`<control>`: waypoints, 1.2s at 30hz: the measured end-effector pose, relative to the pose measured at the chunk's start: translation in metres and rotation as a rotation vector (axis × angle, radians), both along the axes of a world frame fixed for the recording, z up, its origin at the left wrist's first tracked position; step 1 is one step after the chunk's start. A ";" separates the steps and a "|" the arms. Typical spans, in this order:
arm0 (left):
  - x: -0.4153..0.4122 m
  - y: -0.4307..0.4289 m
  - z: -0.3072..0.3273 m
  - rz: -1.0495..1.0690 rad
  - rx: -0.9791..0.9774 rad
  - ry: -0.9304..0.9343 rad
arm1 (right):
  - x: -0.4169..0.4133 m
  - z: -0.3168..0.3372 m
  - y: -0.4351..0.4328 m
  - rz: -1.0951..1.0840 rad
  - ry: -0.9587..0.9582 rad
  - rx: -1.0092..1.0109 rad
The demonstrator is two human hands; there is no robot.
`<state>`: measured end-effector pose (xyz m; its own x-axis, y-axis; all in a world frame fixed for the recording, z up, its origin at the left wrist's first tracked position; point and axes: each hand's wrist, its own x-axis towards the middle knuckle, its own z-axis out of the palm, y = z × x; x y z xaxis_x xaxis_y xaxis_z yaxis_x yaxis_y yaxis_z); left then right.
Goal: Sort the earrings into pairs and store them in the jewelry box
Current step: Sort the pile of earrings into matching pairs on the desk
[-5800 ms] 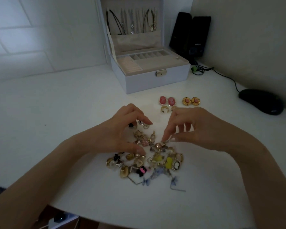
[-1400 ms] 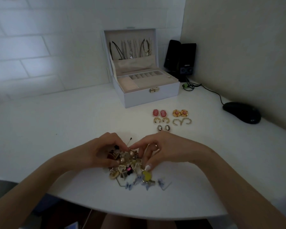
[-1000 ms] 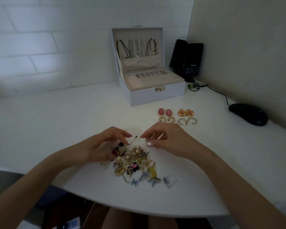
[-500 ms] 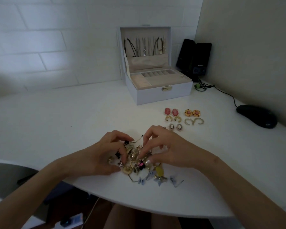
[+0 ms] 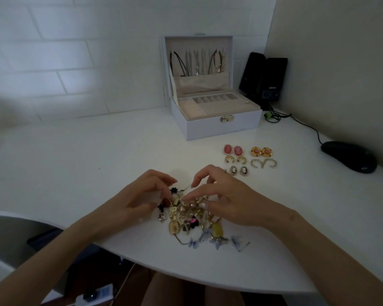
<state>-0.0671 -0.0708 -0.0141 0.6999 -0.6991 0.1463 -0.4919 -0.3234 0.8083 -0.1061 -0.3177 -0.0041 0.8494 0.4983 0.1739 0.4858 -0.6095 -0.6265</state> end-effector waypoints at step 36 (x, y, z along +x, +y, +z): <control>-0.007 -0.009 -0.009 -0.029 0.188 -0.631 | 0.012 -0.007 -0.012 -0.193 -0.180 0.029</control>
